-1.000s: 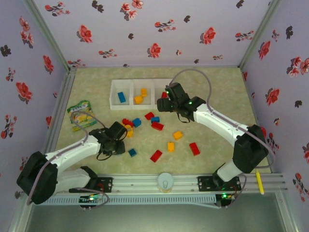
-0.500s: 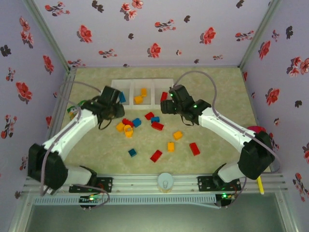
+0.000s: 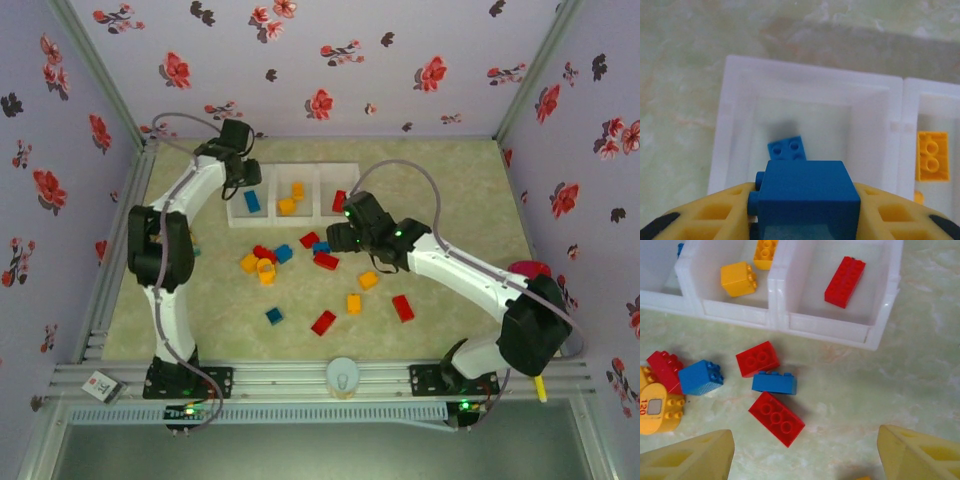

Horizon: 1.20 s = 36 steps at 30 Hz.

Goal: Sort the legos into containers by color

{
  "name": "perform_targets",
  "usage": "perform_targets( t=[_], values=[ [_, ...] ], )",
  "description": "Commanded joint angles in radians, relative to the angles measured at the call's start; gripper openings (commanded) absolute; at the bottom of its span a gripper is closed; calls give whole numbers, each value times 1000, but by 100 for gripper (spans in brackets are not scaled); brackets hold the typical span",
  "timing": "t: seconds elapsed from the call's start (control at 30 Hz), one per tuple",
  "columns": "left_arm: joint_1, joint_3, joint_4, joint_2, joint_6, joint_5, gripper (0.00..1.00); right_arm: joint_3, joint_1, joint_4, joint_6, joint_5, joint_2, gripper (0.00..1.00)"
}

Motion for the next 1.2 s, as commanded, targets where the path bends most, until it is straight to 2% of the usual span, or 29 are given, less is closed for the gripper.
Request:
perform_targets(
  t=[0.0,0.13,0.2,0.4,0.47,0.67,0.83,0.93,1.17],
  values=[
    [5,107,-56,63,78,24,23,-16,23,-12,36,15,-21,76],
    [8,152,-68,118,95,32,24,-30,43,-2,53,12,-17,76],
    [7,155,-66,131,100,46,29,-23,50,-10,58,6,-11,76],
    [6,118,-20,106,96,72,64,-11,64,-30,41,8,-9,76],
    [6,87,1,75,91,69,67,-15,67,-28,21,-3,-13,76],
    [-8,-12,3,-51,67,57,69,-42,74,-24,-106,-38,-25,77],
    [-31,-170,22,-222,14,33,69,-61,74,6,-201,-45,8,77],
    [-47,-304,51,-337,-22,28,69,-50,73,16,-233,-46,60,77],
    [-97,-738,193,-665,-76,52,70,-22,73,50,-231,-56,175,77]
  ],
)
